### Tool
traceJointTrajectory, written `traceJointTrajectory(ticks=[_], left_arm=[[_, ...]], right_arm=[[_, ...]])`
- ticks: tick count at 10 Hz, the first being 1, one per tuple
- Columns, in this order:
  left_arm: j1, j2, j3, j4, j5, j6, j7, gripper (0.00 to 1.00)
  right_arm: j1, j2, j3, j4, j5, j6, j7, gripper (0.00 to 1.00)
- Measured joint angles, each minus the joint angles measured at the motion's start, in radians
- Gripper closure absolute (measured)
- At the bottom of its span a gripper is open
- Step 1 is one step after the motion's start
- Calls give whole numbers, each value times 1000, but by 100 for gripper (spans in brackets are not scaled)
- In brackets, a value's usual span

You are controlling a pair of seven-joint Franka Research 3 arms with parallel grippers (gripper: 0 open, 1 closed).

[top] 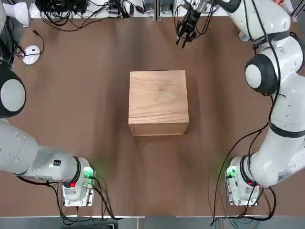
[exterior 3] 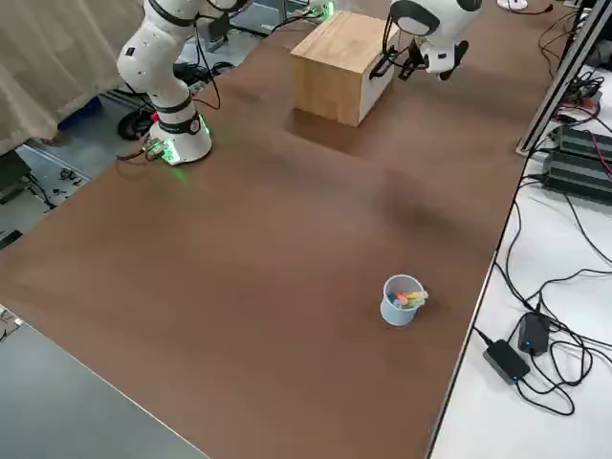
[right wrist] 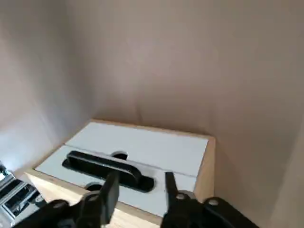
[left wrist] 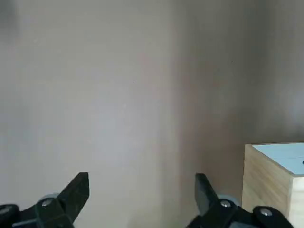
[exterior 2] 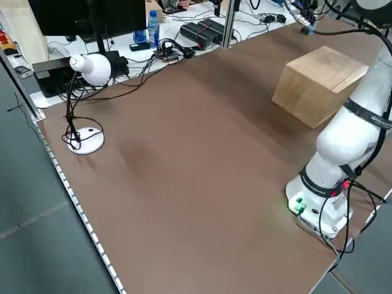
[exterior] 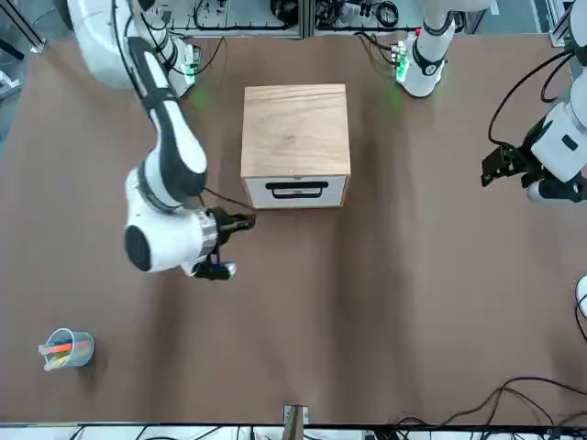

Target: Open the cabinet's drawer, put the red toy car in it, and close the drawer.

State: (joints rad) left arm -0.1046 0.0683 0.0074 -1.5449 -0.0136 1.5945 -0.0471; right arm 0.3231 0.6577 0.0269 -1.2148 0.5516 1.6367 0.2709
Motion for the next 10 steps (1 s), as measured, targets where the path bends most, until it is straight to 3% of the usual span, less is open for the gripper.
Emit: traceJointTrajectory(ticks=[3,5,8,10], left_arm=[[0,0,0,0,0,0,0,2],[0,1,-1,0,0,0,0,2],[-1,7,-2,0,0,0,0,2],[-1,13,-2,1,0,0,0,2]], right_arm=[[-97,-4,-4,49,-109,3,-108,0],[-160,-39,-6,70,-194,2,-118,0],[-213,-145,-5,74,-509,-57,-124,0],[-260,-184,-5,74,-550,-65,-123,0]])
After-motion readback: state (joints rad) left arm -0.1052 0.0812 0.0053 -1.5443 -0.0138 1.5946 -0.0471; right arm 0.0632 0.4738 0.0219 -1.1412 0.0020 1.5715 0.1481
